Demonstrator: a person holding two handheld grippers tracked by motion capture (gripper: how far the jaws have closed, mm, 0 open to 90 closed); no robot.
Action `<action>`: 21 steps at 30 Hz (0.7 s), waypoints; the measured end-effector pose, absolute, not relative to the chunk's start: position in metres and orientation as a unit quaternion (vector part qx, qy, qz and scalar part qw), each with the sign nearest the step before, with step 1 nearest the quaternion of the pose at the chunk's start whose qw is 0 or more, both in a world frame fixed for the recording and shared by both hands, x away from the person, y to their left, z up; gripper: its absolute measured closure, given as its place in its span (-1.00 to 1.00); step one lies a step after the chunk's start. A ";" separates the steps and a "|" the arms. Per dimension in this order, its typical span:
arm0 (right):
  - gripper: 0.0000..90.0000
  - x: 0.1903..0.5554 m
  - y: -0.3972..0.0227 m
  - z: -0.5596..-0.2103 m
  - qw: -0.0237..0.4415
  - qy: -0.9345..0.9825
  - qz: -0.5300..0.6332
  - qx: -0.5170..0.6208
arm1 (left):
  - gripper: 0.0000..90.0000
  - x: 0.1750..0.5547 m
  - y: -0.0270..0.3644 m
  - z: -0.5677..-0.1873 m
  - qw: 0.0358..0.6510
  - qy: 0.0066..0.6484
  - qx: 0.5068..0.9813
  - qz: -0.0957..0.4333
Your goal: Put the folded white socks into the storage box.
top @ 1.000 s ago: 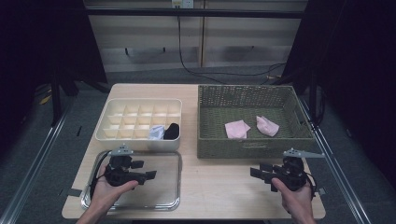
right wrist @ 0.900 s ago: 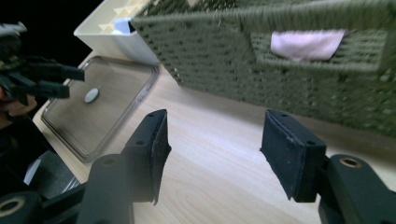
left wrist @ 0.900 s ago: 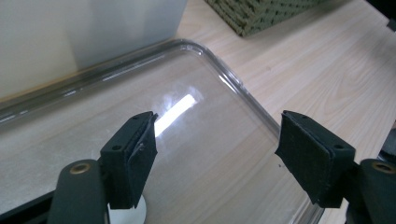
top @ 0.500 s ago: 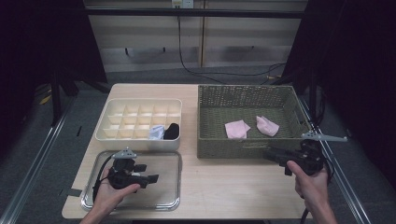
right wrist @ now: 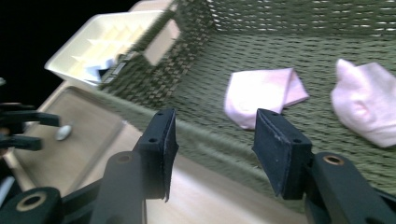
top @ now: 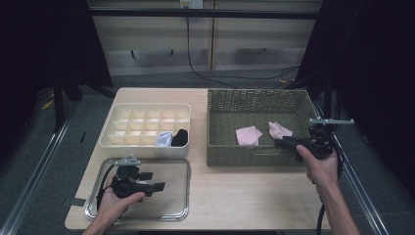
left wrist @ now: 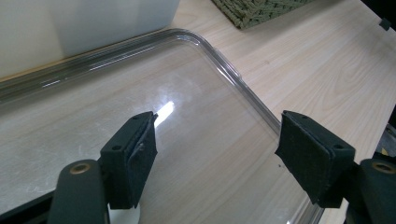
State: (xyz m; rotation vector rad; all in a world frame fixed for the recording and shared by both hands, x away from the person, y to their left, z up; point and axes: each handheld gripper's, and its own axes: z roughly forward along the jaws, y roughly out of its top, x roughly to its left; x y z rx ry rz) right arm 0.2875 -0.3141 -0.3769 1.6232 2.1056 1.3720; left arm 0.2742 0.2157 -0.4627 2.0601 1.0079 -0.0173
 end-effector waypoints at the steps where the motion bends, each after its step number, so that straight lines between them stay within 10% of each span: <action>1: 0.12 0.291 -0.314 -0.378 0.075 0.703 0.454 0.542 | -0.38 0.274 0.216 -0.463 0.410 0.401 0.819 -0.002; 21: 0.21 0.364 -0.328 -0.384 0.077 0.721 0.378 0.576 | -0.37 0.273 0.217 -0.463 0.411 0.401 0.819 0.010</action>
